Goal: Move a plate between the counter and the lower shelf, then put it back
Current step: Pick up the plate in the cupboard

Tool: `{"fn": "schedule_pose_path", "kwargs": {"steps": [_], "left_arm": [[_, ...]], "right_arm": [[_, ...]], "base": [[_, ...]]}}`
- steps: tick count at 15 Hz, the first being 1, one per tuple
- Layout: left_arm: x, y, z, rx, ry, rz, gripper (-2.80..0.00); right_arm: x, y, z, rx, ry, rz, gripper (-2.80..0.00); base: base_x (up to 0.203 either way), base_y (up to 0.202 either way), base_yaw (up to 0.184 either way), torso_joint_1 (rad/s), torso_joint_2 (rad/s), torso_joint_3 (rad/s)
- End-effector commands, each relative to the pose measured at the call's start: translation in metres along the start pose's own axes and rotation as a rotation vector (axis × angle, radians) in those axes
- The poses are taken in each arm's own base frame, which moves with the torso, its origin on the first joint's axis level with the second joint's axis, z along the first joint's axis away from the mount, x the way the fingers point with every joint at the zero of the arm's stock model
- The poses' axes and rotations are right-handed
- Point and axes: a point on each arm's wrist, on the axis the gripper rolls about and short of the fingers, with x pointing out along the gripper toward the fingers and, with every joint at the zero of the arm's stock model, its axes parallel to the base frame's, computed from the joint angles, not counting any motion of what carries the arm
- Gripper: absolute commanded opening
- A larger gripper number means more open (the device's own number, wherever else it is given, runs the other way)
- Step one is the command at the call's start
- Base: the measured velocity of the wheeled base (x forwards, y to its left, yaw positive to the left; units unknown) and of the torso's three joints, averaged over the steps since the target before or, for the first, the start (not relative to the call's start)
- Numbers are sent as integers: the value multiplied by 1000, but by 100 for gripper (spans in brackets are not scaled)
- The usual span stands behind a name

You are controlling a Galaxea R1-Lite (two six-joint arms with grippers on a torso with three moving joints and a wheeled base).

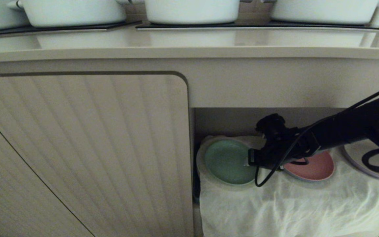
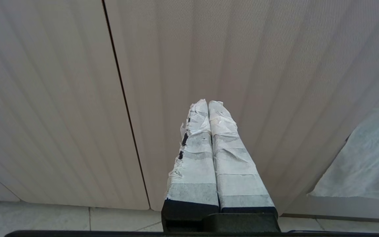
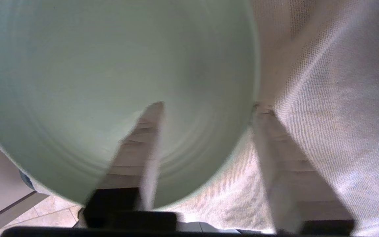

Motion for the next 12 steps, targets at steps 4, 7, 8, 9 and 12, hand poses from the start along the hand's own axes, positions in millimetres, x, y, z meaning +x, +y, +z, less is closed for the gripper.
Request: {"fn": "schedule_pose_path", "kwargs": {"steps": [4,7,8,9,12], "left_arm": [[0,0,0,-1,-1,1,-280],[0,0,0,-1,-1,1,-280],[0,0,0,-1,-1,1,-280],[0,0,0,-1,-1,1,-280],[0,0,0,-1,-1,1,-280]], "right_arm": [[1,0,0,3,2,-1,-280],[1,0,0,2,2,0,-280],[0,0,0,2,2,0,-280],[1,0,-1,2,5,-1,-280],[0,0,-1,2,4,0,-280]], "base": [[0,0,0,0,0,0],[0,0,0,0,0,0],[0,0,0,0,0,0],[0,0,0,0,0,0],[0,0,0,0,0,0]]}}
